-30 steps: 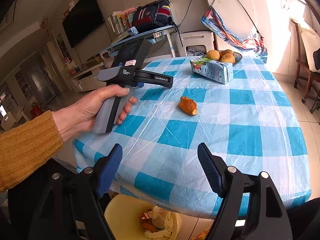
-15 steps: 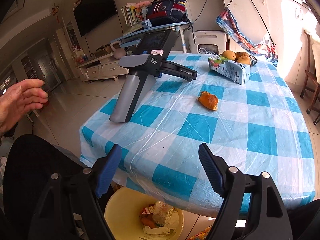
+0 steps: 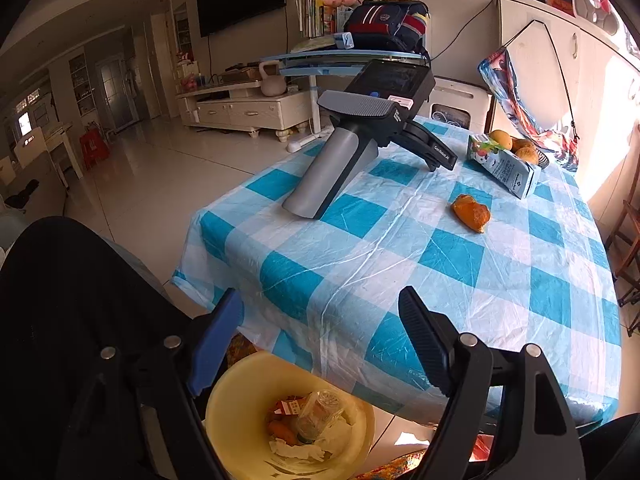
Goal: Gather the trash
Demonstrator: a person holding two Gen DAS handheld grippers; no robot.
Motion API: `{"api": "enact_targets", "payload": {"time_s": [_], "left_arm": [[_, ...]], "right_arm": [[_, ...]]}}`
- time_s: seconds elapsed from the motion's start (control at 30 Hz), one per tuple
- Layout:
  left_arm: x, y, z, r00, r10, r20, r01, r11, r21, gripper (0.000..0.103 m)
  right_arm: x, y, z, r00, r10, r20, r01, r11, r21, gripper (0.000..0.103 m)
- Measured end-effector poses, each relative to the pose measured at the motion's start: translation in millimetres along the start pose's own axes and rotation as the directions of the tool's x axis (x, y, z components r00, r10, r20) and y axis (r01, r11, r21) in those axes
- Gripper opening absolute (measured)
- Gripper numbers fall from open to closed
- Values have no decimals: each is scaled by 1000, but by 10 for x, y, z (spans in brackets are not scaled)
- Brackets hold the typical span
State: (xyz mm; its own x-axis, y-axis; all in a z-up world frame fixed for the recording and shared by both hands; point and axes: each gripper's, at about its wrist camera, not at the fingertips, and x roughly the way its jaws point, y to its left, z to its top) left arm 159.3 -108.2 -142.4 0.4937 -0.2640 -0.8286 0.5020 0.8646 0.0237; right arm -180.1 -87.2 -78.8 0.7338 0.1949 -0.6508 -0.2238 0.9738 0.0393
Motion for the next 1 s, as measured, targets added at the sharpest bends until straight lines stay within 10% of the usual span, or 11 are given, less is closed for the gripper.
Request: {"api": "enact_targets", "payload": {"time_s": [1.0], "left_arm": [[-5,-4,-2,1000,-1,-2,1,1000,0,97]], "right_arm": [[-65,311,-129,995,-101,21,103,984,-143,82]]}}
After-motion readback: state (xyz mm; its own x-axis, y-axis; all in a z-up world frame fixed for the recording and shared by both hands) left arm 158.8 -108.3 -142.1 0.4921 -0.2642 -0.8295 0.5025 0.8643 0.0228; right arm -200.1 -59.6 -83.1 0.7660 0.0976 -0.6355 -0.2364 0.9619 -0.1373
